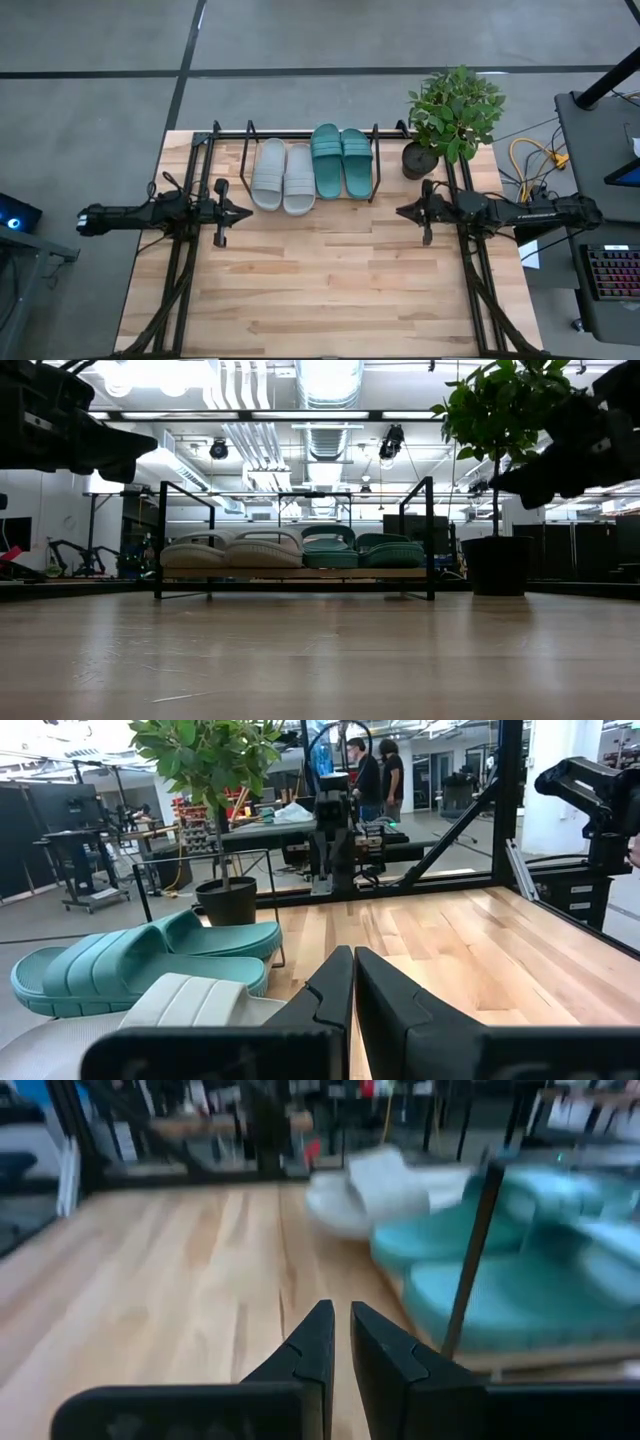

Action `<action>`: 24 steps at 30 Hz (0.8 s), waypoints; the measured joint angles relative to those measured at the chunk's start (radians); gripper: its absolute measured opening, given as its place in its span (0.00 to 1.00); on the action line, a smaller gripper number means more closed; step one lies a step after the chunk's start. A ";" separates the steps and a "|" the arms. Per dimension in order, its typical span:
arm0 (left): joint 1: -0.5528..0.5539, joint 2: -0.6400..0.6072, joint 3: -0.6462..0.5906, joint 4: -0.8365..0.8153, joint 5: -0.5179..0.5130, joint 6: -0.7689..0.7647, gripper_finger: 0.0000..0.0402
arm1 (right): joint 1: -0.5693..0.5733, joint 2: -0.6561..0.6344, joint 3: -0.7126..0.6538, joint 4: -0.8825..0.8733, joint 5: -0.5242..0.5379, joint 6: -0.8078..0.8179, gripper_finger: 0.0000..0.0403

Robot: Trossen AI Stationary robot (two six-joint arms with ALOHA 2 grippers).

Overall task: Pick and place slides into the shelf
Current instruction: Return to Home Position

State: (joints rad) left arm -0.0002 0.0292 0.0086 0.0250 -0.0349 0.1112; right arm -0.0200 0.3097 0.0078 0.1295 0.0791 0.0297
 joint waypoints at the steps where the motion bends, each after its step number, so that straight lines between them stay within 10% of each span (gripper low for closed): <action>1: 0.000 0.000 0.000 0.001 0.000 0.000 0.00 | 0.000 0.001 0.000 0.026 -0.002 -0.005 0.07; 24: 0.000 0.004 -0.002 0.009 0.007 0.018 0.00 | 0.000 0.008 0.001 0.084 -0.082 -0.012 0.07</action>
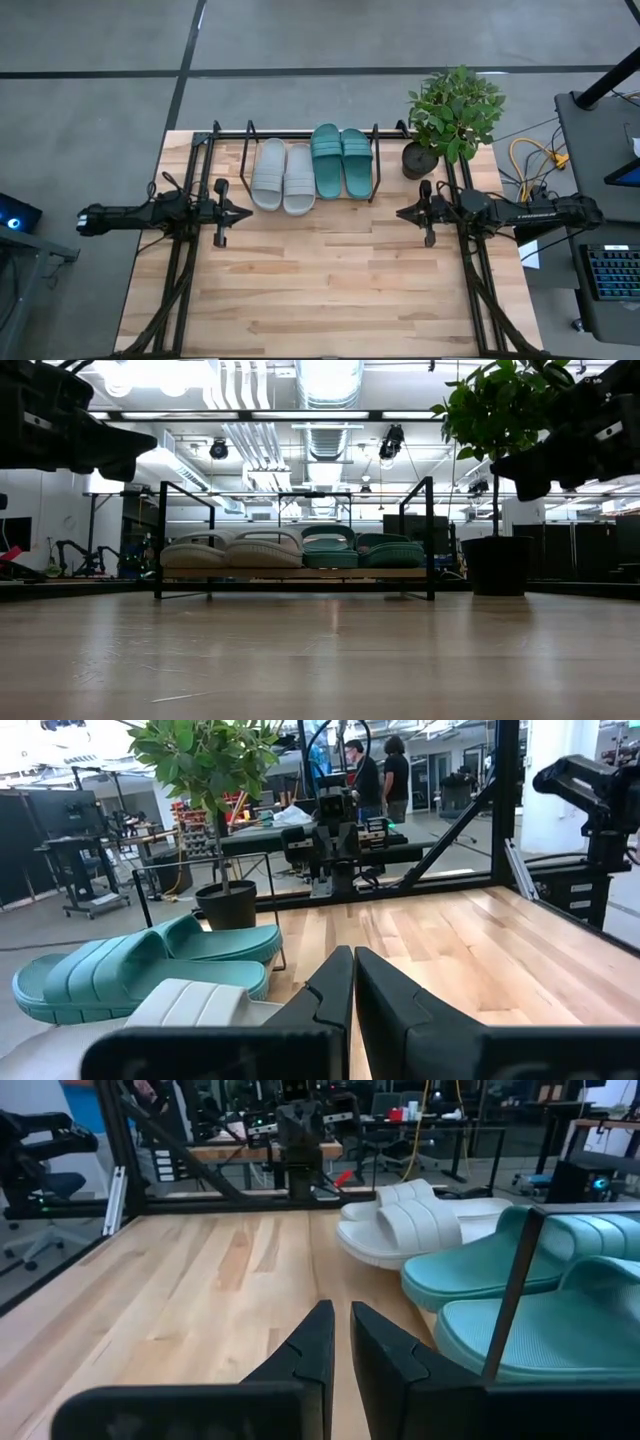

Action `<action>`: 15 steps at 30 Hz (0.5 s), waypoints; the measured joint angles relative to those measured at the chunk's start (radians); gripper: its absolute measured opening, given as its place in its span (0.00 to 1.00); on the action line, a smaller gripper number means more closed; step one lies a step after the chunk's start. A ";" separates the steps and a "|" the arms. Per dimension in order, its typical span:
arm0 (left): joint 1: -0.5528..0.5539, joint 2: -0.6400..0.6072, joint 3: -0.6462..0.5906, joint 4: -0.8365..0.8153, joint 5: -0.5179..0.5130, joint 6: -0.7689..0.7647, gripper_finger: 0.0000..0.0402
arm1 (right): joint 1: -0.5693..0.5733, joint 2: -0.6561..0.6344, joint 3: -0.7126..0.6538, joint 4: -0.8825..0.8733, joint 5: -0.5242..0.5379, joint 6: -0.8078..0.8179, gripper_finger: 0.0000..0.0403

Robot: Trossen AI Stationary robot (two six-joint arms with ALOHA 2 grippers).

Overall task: Pick and place slides into the shelf
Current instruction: Return to Home Position

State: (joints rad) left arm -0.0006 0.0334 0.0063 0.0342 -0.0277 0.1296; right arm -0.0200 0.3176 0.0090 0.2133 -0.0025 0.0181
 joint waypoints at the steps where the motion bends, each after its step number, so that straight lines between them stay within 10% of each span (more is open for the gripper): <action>1: 0.000 0.000 0.000 0.000 0.000 -0.012 0.00 | 0.000 0.000 0.000 0.005 0.000 0.000 0.07; 15: 0.000 0.003 0.000 0.000 0.000 -0.018 0.00 | 0.001 -0.001 0.001 0.124 -0.034 -0.045 0.07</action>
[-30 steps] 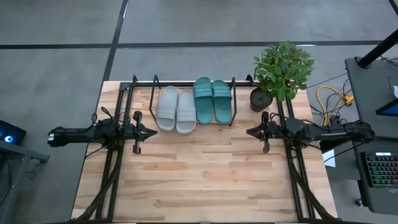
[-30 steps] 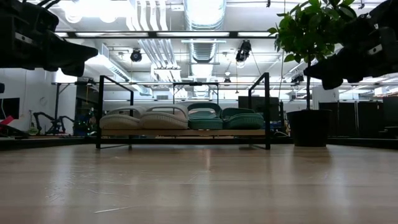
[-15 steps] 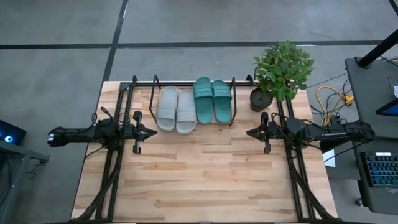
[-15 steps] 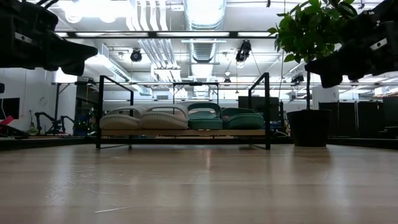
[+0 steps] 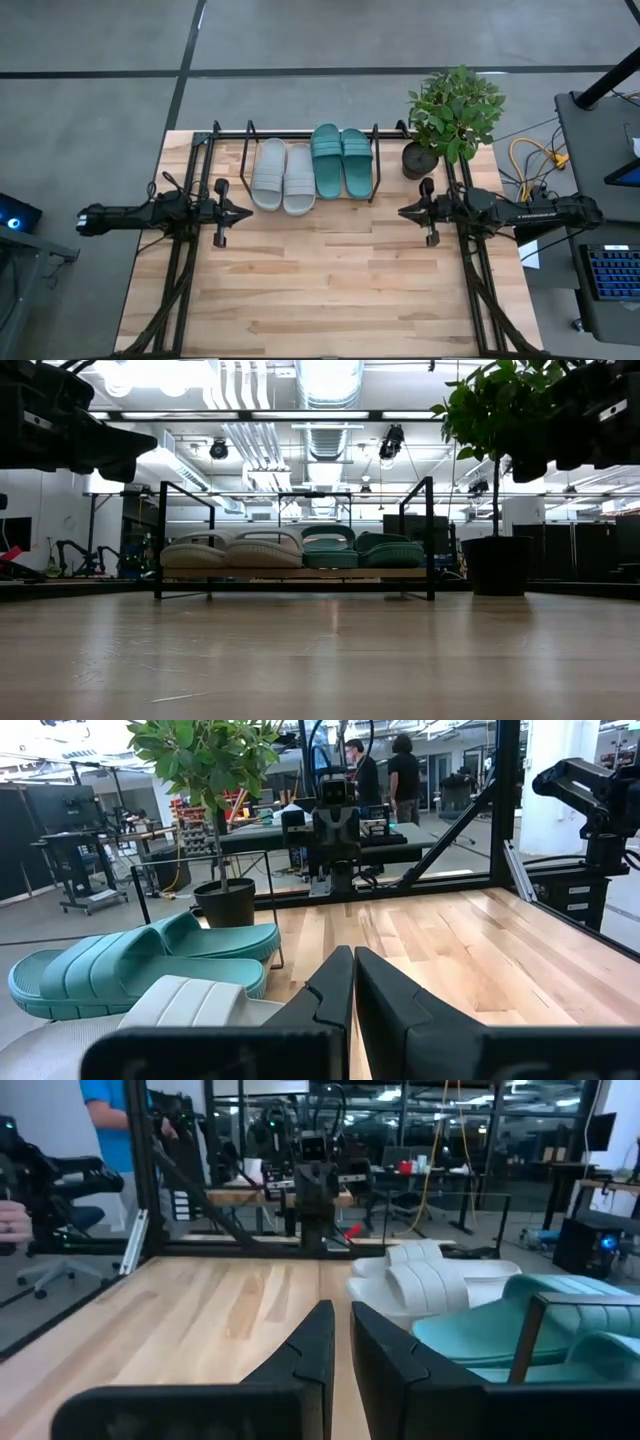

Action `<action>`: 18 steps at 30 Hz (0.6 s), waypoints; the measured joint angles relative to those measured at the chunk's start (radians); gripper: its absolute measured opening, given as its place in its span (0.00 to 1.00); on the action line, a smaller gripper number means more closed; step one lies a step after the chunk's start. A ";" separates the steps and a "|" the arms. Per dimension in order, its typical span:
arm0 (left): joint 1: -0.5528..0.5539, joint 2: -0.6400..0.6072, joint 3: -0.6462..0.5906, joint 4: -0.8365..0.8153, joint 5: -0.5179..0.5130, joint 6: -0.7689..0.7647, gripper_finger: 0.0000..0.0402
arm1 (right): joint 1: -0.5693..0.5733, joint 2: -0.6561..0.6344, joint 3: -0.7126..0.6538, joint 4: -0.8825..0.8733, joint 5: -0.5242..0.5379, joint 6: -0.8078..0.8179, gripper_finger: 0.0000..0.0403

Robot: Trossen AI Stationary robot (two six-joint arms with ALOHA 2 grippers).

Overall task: Pick and place slides into the shelf
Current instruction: Return to Home Position

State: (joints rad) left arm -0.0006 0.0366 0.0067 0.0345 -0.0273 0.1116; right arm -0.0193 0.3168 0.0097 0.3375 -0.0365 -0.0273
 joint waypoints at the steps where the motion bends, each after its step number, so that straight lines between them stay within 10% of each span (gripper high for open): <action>1: 0.000 0.000 0.000 0.000 0.000 0.000 0.00 | 0.000 0.000 0.000 0.001 -0.001 -0.004 0.07; 18: 0.000 0.011 0.000 -0.016 -0.005 0.000 0.00 | 0.002 -0.278 0.001 -0.316 0.056 -0.005 0.07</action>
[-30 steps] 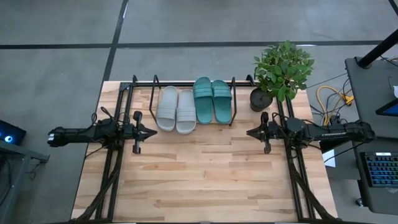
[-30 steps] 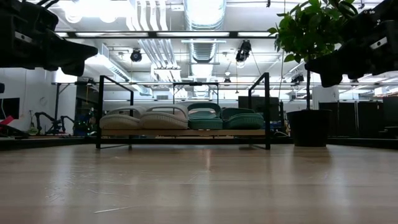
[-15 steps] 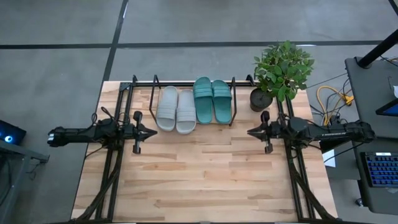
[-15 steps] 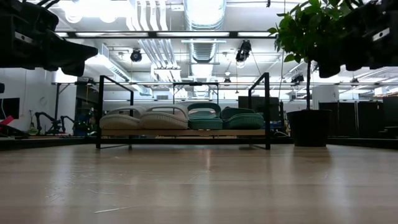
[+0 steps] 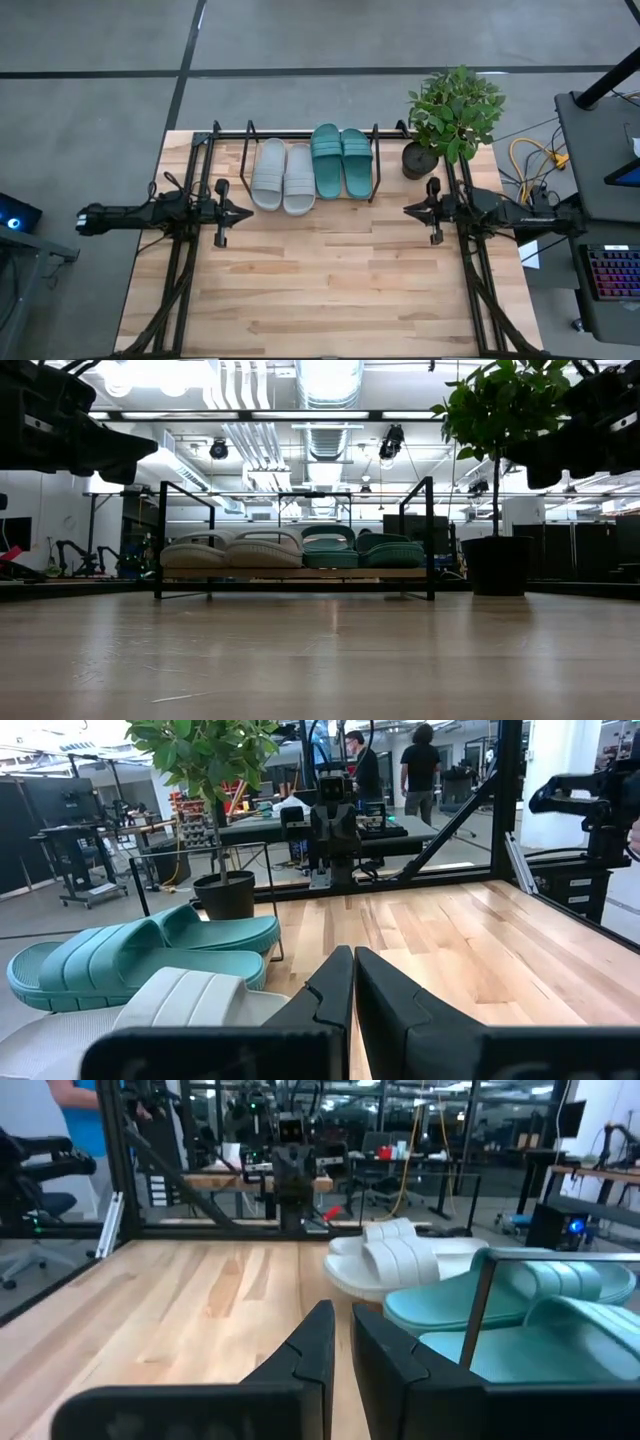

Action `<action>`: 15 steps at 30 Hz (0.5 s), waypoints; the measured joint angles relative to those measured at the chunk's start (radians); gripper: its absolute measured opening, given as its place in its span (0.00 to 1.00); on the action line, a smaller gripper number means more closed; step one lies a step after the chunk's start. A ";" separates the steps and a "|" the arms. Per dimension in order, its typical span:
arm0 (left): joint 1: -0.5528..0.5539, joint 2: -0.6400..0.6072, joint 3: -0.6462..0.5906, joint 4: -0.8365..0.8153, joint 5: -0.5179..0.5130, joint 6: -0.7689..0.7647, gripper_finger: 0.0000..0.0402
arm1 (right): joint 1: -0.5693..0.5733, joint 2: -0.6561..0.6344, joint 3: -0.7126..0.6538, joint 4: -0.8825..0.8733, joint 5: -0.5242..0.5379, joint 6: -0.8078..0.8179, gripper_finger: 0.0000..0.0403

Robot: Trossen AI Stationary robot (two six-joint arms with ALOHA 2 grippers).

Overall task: Pick and place slides into the shelf
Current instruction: Return to Home Position

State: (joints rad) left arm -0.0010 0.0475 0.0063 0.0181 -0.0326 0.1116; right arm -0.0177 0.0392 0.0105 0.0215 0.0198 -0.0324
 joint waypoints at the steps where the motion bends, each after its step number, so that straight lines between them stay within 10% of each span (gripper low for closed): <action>1: 0.000 0.000 0.000 0.000 0.000 0.000 0.00 | 0.000 -0.026 0.000 -0.014 0.000 -0.003 0.07; 15: 0.001 0.003 0.000 0.008 -0.003 0.000 0.00 | 0.000 -0.014 0.000 -0.012 -0.019 -0.013 0.07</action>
State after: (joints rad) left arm -0.0002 0.0505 0.0063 0.0260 -0.0360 0.1116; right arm -0.0181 0.0255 0.0105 0.0093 0.0010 -0.0456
